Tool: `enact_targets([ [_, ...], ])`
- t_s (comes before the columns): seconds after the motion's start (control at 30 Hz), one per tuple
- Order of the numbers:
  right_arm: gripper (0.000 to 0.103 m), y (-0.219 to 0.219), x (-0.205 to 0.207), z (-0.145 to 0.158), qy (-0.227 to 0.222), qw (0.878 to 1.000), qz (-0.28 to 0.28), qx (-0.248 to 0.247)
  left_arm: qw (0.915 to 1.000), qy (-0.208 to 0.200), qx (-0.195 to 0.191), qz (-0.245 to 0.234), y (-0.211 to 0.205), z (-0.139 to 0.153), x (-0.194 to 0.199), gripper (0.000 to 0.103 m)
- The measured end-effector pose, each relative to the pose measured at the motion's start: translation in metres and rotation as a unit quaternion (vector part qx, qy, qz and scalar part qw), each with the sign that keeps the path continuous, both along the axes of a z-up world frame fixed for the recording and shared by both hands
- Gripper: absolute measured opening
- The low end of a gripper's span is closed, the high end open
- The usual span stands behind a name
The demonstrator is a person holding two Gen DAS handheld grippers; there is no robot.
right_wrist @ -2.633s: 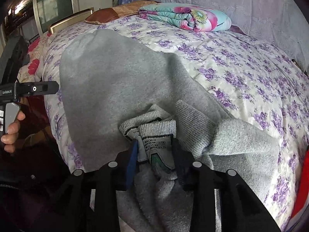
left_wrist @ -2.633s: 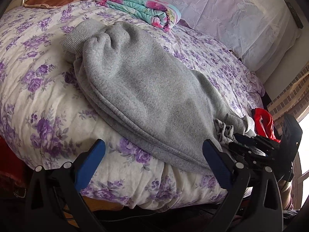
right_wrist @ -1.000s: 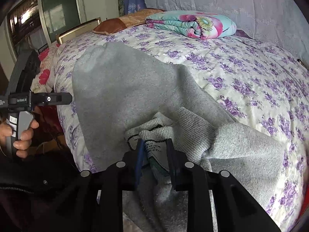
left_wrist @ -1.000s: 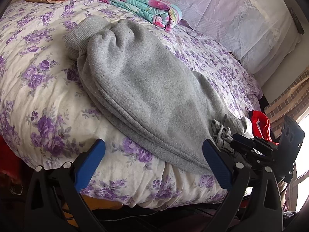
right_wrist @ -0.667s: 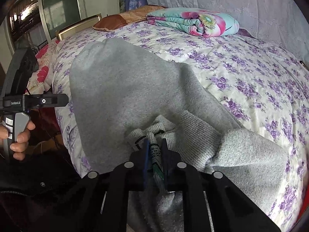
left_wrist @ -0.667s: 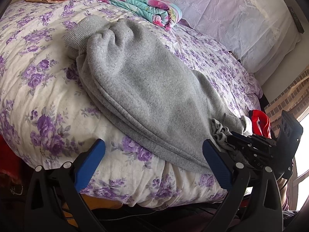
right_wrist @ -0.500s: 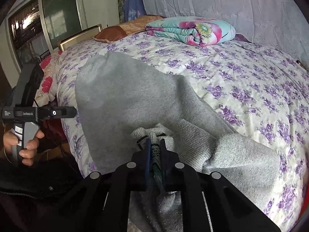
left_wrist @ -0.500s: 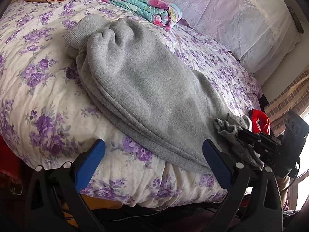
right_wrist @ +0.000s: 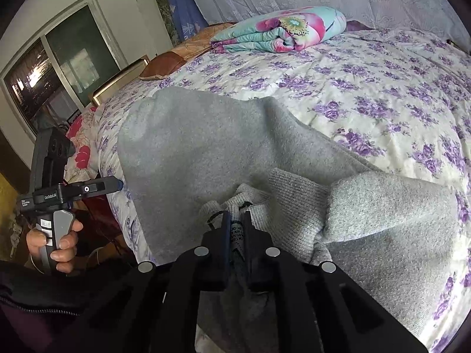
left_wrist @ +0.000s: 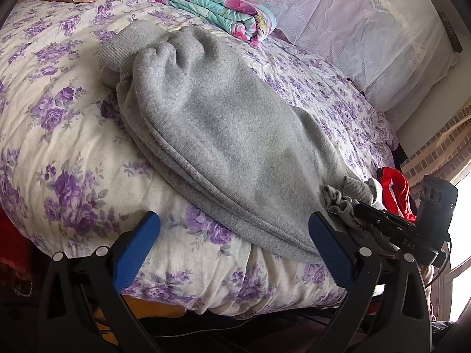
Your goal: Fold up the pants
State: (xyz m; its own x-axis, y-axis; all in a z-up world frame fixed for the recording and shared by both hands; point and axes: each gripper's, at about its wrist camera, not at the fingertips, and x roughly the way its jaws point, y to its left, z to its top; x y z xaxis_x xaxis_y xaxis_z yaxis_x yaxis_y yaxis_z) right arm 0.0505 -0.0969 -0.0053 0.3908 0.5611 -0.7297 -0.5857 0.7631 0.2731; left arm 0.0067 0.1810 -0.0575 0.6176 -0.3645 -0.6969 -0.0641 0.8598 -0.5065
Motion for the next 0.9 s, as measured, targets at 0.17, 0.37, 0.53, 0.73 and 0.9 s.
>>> enact_targets([
  [0.17,0.009,-0.011,0.004,0.014,0.008,0.999,0.003,0.038,1.0000,0.000,0.002,0.001,-0.001,0.000,0.000,0.098],
  [0.37,0.015,-0.005,0.003,0.000,0.017,1.000,-0.003,-0.007,1.0000,-0.001,0.001,0.000,-0.002,0.000,0.000,0.098],
  [0.53,0.018,0.007,-0.009,0.002,-0.022,0.997,0.014,-0.069,1.0000,-0.001,0.002,0.001,-0.002,0.000,-0.001,0.098],
  [0.73,0.006,0.014,-0.012,0.009,-0.060,0.994,0.028,-0.089,1.0000,-0.003,0.000,0.000,-0.003,0.001,-0.002,0.098],
  [0.9,0.006,0.002,-0.012,0.053,-0.098,0.995,0.014,-0.026,1.0000,-0.002,-0.004,0.001,-0.001,0.001,-0.001,0.098],
])
